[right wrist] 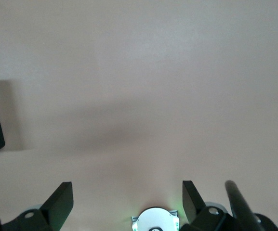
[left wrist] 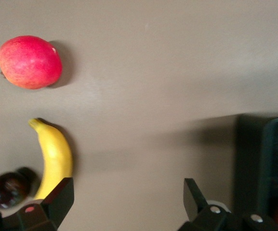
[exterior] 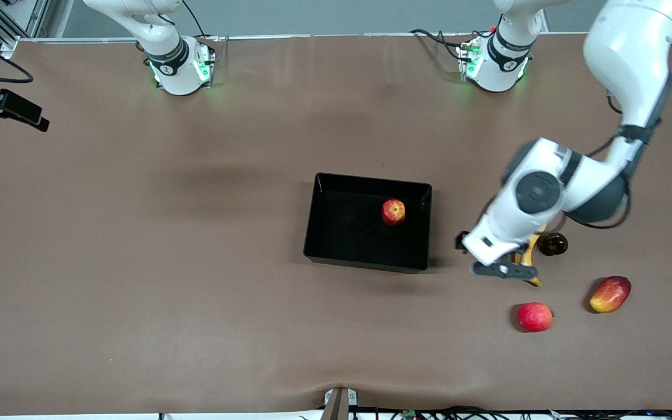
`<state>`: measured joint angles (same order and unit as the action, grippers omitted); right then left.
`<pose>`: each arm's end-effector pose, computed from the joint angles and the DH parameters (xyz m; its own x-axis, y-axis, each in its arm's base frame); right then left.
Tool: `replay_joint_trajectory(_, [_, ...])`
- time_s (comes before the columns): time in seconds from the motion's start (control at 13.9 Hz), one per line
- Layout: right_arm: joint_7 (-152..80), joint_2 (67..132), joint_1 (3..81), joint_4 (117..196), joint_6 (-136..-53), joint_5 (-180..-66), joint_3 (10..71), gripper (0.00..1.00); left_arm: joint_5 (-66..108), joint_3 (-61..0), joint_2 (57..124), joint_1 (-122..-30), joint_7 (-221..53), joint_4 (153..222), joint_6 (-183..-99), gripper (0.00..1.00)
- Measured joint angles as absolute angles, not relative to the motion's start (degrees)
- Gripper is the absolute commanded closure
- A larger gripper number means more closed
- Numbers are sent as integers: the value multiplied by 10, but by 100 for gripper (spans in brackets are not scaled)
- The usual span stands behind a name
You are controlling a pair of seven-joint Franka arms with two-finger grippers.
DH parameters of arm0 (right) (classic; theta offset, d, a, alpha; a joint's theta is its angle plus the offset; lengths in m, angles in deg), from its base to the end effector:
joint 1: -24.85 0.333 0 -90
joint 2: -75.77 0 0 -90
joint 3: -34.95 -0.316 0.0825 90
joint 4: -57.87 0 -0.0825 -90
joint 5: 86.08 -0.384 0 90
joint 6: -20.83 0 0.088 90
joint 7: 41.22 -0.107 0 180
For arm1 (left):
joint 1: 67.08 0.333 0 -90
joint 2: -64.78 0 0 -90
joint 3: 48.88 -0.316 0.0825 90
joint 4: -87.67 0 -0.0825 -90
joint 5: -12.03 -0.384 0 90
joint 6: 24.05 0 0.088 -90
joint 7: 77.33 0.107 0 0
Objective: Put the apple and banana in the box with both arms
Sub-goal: 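Move the left gripper to the yellow banana and grasp it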
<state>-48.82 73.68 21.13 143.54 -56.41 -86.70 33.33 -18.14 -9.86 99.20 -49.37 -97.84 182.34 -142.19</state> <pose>0.5187 -0.0173 0.6607 0.9799 -0.1660 -0.1107 -0.1665 -0.9860 0.0050 0.6522 -0.1639 0.3184 0.9808 -0.1949 -0.0070 -0.1946 -0.9762 -0.0961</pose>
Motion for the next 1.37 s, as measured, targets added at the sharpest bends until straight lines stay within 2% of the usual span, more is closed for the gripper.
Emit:
replay_joint_trajectory(0.22, [-487,737,211,1435,-568,-867,334,0,-184,-101,1023,-447,-876,1827,-1423,0])
replay_joint_trajectory(0.5, [-487,737,211,1435,-569,-867,334,0,-247,-102,1060,-438,-860,1833,-1427,0])
replay_joint_trajectory(0.94, [-481,737,212,1436,-589,-867,332,0,-288,-109,1072,-406,-860,1884,-1481,0])
replay_joint_trajectory(1.37, [-430,737,213,1439,-590,-868,331,0,-290,-121,1072,-399,-860,1907,-1481,19])
